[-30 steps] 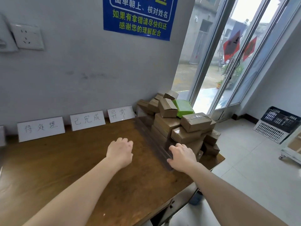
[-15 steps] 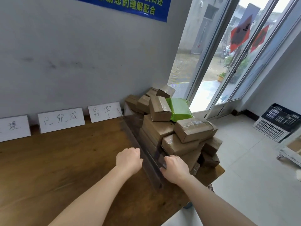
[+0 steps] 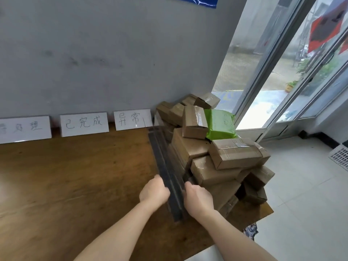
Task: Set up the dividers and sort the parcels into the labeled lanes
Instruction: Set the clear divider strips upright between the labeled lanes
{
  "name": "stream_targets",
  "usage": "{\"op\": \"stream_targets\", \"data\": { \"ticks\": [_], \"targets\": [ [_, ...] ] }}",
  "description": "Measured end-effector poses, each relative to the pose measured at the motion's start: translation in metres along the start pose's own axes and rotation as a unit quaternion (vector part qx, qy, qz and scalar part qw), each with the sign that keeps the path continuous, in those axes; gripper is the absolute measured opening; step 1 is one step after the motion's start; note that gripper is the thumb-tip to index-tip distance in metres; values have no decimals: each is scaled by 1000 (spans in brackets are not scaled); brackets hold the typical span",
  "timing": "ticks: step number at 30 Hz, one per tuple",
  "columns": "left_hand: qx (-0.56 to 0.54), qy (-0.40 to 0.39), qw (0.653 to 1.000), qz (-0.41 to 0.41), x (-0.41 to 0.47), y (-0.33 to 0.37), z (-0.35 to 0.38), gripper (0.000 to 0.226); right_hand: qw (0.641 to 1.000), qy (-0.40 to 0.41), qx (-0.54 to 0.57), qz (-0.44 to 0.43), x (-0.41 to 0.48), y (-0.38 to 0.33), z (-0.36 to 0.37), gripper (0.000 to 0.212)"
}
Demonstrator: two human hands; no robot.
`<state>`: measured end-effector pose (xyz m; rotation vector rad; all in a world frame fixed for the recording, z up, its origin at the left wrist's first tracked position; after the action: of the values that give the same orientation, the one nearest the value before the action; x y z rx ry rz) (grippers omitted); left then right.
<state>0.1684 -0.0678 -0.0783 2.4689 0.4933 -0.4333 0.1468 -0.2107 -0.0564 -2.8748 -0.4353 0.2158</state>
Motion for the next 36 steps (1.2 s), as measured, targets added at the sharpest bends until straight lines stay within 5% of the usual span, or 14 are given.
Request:
{"op": "stream_targets", "data": {
  "ticks": [16, 36],
  "targets": [
    [-34, 173, 981, -78, -64, -100, -77, 49, 991, 63, 14, -115, -24, -43, -1, 26],
    [-34, 217, 960, -171, -85, -273, -178, 47, 986, 70, 66, -135, -11, -190, 35, 26]
  ]
}}
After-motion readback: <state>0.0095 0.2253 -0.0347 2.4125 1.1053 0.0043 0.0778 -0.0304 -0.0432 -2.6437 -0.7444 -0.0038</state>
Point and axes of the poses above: each hand's wrist, its own x-axis towards the middle knuckle, its own z-axis out of the palm, y = z × x, the point moved 8 cm from there along x, towards the middle knuckle, and after that the axes turned 13 degrees about -z, right-handed, at the moved point
